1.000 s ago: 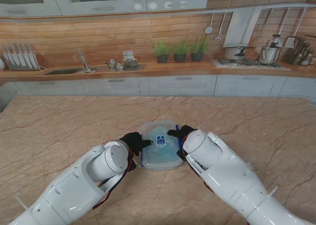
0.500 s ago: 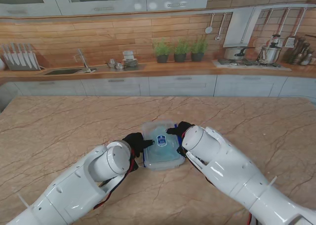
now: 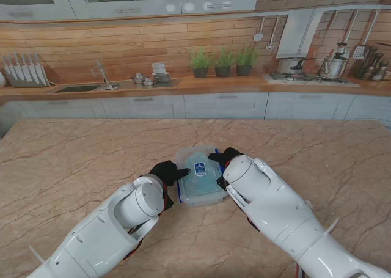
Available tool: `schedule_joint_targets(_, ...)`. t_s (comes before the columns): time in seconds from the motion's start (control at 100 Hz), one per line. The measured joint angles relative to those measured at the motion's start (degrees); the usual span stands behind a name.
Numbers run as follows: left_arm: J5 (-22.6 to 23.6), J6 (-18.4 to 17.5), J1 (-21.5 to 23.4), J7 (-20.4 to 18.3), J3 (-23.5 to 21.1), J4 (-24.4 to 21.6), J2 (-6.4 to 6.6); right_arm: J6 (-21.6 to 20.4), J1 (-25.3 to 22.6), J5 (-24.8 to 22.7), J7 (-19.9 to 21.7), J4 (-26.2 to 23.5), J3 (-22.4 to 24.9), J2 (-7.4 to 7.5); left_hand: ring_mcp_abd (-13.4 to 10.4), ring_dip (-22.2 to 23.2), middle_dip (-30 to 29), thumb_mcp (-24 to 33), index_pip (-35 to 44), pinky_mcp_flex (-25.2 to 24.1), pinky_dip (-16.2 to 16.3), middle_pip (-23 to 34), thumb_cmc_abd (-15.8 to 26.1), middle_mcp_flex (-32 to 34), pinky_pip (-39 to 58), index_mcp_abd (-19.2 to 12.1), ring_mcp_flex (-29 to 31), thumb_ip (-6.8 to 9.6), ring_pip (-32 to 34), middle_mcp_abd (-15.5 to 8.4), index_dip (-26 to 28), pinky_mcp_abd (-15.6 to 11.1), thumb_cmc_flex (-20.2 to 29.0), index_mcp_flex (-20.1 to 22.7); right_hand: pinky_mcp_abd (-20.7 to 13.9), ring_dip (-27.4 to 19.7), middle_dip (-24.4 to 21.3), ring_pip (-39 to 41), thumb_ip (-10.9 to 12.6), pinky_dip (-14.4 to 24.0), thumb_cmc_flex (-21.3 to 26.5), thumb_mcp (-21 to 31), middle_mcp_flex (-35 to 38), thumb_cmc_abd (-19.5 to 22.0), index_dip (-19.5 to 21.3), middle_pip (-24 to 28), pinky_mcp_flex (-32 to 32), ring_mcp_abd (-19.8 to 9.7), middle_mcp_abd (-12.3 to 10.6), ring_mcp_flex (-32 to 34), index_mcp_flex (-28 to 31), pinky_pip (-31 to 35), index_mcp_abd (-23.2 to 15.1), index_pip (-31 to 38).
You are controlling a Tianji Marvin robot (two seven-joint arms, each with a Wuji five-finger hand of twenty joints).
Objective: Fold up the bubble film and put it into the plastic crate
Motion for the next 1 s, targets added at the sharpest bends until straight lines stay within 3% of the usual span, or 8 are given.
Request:
schedule_joint_targets(0.11, 0.3, -0.6, 0.9, 2.0, -1.5, 0.0, -0.39, 0.6, -0.1, 1.9, -0.4, 0.5, 1.0, -0.65, 0.0, 0.0, -1.4, -1.0, -5.0, -2.3, -0.9, -3.1, 0.0, -5.9, -1.3, -2.7, -3.1, 1.44, -1.6, -0.4, -0.6, -0.6, 0.6, -3.8, 0.0, -1.8, 0.0, -3.0, 0.0, 0.0, 0.1, -2.0, -1.5, 1.2, 0.0, 0.0, -1.6, 0.1, -0.1, -0.7, -1.7, 0.0, -2.3, -0.6)
schedule_joint_targets(0.3, -0.2, -1.8, 2.7, 2.8, -4.2, -1.0, -0.44, 1.0, -0.7, 4.0, -1.7, 0.7, 2.3, -1.42, -0.4, -0.1, -2.8, -3.0, -11.1, -8.1, -3.7, -6.7, 1.3, -15.6, -5.3, -4.7, -10.2, 1.46, -6.1, -0.9, -2.2, -2.4, 1.4, -11.4, 0.2, -3.3, 0.0, -8.9, 0.0, 0.0, 0.6, -4.2, -3.9, 2.0, 0.0, -0.5, -4.3, 1.3, -0.1, -4.1, -2.8, -1.2, -3.8, -1.9)
schedule_joint_targets(0.46, -9.6, -2.2, 5.0, 5.4, -7.3, -2.2, -1.01, 1.0, -1.0, 4.2, -2.0, 0.8, 2.5, -1.56, -2.1, -2.2, -3.7, -4.6, -14.0, -8.9, -5.5, -7.3, 2.5, -16.3, -6.0, -5.0, -11.2, 1.47, -11.1, -1.9, -3.6, -2.7, 2.7, -16.2, 0.2, -3.4, 0.0, -10.4, 0.1, 0.0, 0.0, -5.4, -4.5, 2.0, 0.5, -0.8, -5.4, 1.9, -0.1, -4.7, -3.6, -2.0, -4.8, -2.1)
schedule_joint_targets(0.54, -14.6, -2.2, 6.2, 9.5, -8.7, -2.3, -2.28, 0.9, -1.3, 4.2, -1.9, 0.6, 2.9, -1.56, -2.3, -3.4, -4.2, -5.0, -14.8, -9.1, -6.9, -8.1, 3.1, -14.8, -8.4, -3.2, -11.5, 1.47, -10.8, -1.8, -5.0, -2.7, 3.5, -16.3, 0.2, -3.7, 0.0, -11.2, 0.1, 0.0, 0.0, -6.0, -4.6, 2.0, 0.5, -0.8, -5.6, 2.0, -0.1, -5.3, -4.2, -2.3, -5.4, -2.6)
schedule_joint_targets(0.65, -18.7, 0.7, 7.0, 8.3, -10.6, -3.5, -3.46, 0.8, -1.8, 4.5, -1.8, 0.2, 3.4, -1.54, -11.0, -3.6, -4.9, -6.3, -19.4, -13.4, -11.8, -10.4, 4.4, -15.3, -15.5, -0.3, -16.7, 1.47, -11.3, -1.1, -7.9, -6.5, 3.6, -16.1, 0.2, -3.8, 0.0, -11.6, 0.1, 0.0, 0.0, -6.0, -4.6, 2.0, 0.5, -0.9, -6.1, 2.0, -0.1, -5.3, -4.2, -2.5, -5.4, -2.6)
schedule_joint_targets(0.82, -25.6, 3.1, 7.3, 9.2, -12.3, -4.4, -4.58, 0.8, -2.3, 4.6, -1.7, -0.4, 3.7, -1.35, -11.0, -4.6, -6.6, -7.7, -26.6, -13.9, -12.7, -11.8, 5.0, -19.4, -15.5, 2.8, -18.7, 1.48, -12.0, 0.6, -11.6, -6.8, 3.6, -11.6, 0.2, -3.8, 0.0, -12.2, 0.1, 0.0, 0.0, -6.1, -4.8, 2.5, 0.5, -1.5, -6.3, 2.1, -0.1, -6.0, -4.8, -2.6, -5.4, -2.7)
schedule_joint_targets(0.89, -26.1, 5.6, 7.2, 7.8, -12.9, -4.9, -4.78, 0.8, -2.4, 4.6, -1.6, -0.5, 3.8, -1.29, -13.3, -4.4, -6.6, -8.3, -29.5, -13.2, -12.7, -12.5, 5.5, -21.8, -14.7, 3.7, -21.0, 1.48, -11.8, 0.3, -13.1, -6.3, 3.9, -9.9, 0.2, -3.8, 0.0, -12.3, 0.1, 0.0, 0.0, -6.2, -5.2, 2.5, 0.5, -1.5, -6.6, 2.1, -0.1, -6.0, -4.9, -2.6, -5.4, -2.9)
schedule_joint_targets(1.0, -31.0, 8.6, 6.7, 6.3, -14.0, -5.1, -5.05, 0.7, -2.5, 4.8, -1.7, -0.6, 3.9, -1.28, -12.1, -3.9, -6.6, -8.4, -33.7, -11.9, -12.0, -12.2, 5.5, -22.1, -13.3, 4.7, -20.0, 1.48, -9.6, 1.0, -15.9, -5.3, 4.2, -9.2, 0.2, -3.8, 0.0, -12.5, 0.1, 0.0, 0.0, -6.5, -5.3, 2.5, 0.5, -1.5, -6.8, 2.1, -0.1, -6.5, -4.9, -3.0, -5.5, -3.0)
